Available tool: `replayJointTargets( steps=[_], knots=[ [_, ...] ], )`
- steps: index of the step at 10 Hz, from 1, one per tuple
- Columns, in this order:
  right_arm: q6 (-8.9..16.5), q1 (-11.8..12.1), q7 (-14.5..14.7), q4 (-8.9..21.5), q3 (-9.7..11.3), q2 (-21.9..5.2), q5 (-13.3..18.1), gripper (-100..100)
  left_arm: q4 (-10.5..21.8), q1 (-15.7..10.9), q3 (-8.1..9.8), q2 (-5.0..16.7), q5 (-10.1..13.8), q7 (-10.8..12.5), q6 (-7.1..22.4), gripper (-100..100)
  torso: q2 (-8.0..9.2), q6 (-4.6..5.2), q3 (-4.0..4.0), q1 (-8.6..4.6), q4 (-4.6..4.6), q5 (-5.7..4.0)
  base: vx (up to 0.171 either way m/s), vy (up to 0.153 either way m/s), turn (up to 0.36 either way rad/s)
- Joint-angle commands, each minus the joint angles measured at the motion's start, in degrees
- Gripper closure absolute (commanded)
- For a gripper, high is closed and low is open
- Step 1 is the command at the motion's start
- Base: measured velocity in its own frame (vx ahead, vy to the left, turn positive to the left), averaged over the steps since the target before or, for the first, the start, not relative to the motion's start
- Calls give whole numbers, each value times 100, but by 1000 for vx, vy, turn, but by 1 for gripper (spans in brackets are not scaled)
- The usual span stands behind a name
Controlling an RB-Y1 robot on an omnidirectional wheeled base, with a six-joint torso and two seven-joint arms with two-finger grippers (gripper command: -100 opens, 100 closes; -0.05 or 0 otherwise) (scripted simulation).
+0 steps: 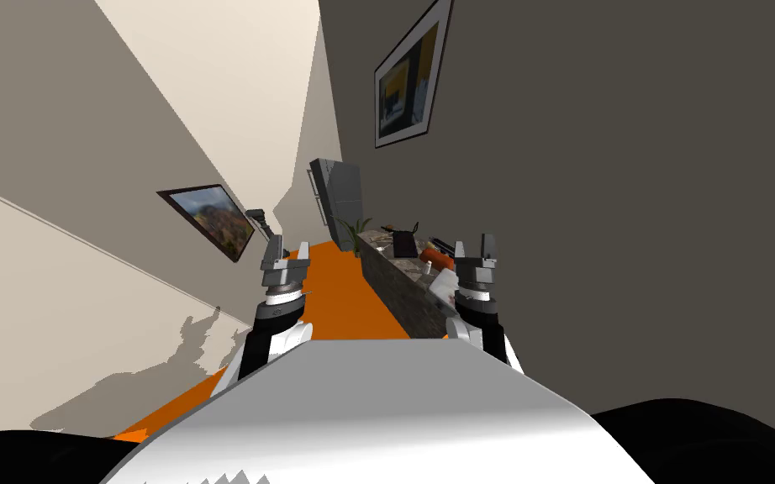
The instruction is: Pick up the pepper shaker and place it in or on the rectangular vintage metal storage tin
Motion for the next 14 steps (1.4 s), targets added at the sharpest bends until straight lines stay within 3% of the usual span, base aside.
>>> replayJointTargets(
  steps=[1, 7, 14],
  knots=[
    [105, -67, 7, 120, -28, -240, 75, -100, 0, 0, 0, 0, 0, 0, 0, 0, 0, 0, 0, 0, 0, 0, 15, 39, -72],
    [708, -483, 51, 771, -185, -690, 455, -100, 0, 0, -1, -1, 0, 0, 0, 0, -9, 0, -5, 46, -2, 10, 23, 105, -99],
    [1772, -1240, 139, 1847, -479, -844, 1092, -100, 0, 0, -1, -1, 0, 0, 0, 0, -14, -1, -8, 65, -3, 15, 26, 180, -147]
  ],
)
